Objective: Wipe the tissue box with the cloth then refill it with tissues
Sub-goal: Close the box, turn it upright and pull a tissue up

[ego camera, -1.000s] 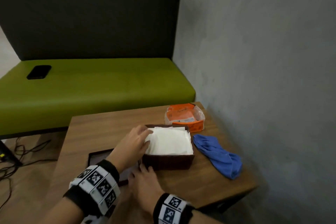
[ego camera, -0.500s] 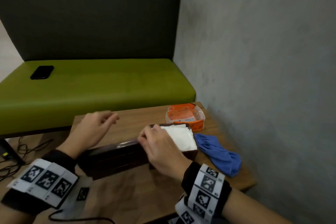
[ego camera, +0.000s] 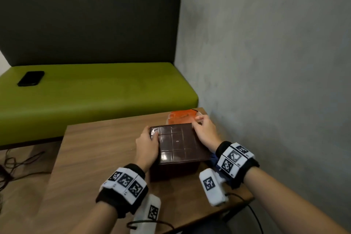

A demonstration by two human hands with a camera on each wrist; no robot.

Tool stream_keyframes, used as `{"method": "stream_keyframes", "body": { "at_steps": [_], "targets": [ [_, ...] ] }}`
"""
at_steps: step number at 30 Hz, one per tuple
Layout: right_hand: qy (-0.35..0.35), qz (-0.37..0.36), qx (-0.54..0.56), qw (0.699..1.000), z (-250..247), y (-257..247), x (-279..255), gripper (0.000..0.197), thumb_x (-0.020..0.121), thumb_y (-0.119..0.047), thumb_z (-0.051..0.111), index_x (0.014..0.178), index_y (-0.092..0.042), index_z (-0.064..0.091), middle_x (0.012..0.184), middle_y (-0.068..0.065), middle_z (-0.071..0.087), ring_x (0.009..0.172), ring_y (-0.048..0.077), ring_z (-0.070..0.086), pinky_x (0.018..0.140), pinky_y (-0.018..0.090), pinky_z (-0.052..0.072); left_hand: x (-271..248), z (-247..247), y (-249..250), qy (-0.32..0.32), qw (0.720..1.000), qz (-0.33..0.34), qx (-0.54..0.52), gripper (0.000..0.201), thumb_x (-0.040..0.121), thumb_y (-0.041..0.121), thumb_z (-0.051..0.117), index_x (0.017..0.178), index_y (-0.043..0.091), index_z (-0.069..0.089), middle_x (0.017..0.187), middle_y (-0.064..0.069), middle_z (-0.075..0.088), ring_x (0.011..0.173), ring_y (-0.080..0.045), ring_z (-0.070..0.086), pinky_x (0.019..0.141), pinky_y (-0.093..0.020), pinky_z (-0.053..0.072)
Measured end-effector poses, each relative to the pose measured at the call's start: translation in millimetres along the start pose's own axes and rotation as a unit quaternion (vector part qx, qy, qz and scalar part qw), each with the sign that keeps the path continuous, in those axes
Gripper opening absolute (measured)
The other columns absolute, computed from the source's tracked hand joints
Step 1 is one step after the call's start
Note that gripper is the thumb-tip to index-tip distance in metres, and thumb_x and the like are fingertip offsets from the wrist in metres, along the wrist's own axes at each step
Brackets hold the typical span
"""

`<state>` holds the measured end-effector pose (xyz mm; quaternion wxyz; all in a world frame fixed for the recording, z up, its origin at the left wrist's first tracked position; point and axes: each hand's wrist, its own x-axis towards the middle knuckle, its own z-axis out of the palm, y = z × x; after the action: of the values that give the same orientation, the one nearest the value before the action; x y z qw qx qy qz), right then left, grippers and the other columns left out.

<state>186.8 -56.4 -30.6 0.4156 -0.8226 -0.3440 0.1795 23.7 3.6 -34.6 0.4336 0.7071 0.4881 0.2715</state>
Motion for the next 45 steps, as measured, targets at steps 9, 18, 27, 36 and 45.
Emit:
{"method": "stream_keyframes", "body": {
  "at_steps": [9, 18, 27, 36, 45],
  "targets": [
    [0.038, -0.083, 0.086, 0.992, 18.0, 21.0, 4.1, 0.039, 0.081, 0.012, 0.046, 0.101, -0.021, 0.047, 0.089, -0.012, 0.056, 0.105, 0.02, 0.057, 0.102, 0.04, 0.041, 1.2, 14.3, -16.6, 0.059, 0.998, 0.003, -0.022, 0.045, 0.096, 0.007, 0.041, 0.14, 0.001, 0.036, 0.138, -0.017, 0.051, 0.125, -0.028, 0.05, 0.104, -0.027, 0.036],
    [0.021, -0.056, 0.1, 0.993, 32.1, 29.9, -1.3, 0.026, 0.089, 0.007, 0.049, 0.112, -0.004, 0.049, 0.104, 0.009, 0.061, 0.106, 0.02, 0.056, 0.095, 0.03, 0.043, 16.6, 14.2, -33.1, 0.054, 0.999, 0.007, -0.008, 0.046, 0.095, 0.006, 0.043, 0.14, 0.0, 0.035, 0.141, -0.018, 0.048, 0.132, -0.03, 0.043, 0.11, -0.033, 0.033],
    [-0.014, 0.024, 0.022, 0.999, 30.5, 32.3, -14.9, 0.036, 0.094, -0.022, 0.049, 0.128, -0.009, 0.048, 0.128, 0.014, 0.055, 0.124, 0.033, 0.046, 0.104, 0.04, 0.039, 22.0, 20.5, -41.3, 0.082, 0.996, -0.004, -0.024, 0.046, 0.094, 0.004, 0.045, 0.139, -0.002, 0.036, 0.138, -0.02, 0.051, 0.129, -0.032, 0.047, 0.109, -0.036, 0.036],
    [-0.055, 0.021, -0.042, 0.997, 34.6, 37.1, -14.0, 0.045, 0.098, -0.022, 0.042, 0.139, -0.006, 0.035, 0.14, 0.017, 0.047, 0.129, 0.033, 0.041, 0.108, 0.042, 0.036, 25.9, 22.1, -42.5, 0.077, 0.996, -0.034, -0.017, 0.04, 0.093, 0.005, 0.044, 0.131, -0.004, 0.045, 0.134, -0.021, 0.052, 0.126, -0.033, 0.047, 0.11, -0.042, 0.037],
    [-0.116, 0.032, -0.099, 0.988, 33.1, 31.3, -22.7, 0.043, 0.101, -0.022, 0.029, 0.135, 0.002, 0.021, 0.127, 0.03, 0.05, 0.113, 0.041, 0.05, 0.091, 0.045, 0.04, 18.8, 27.7, -43.8, 0.006, 0.998, -0.046, -0.036, 0.022, 0.099, 0.013, 0.027, 0.11, -0.004, 0.036, 0.118, -0.035, 0.053, 0.106, -0.044, 0.053, 0.089, -0.048, 0.043]
  ]
}}
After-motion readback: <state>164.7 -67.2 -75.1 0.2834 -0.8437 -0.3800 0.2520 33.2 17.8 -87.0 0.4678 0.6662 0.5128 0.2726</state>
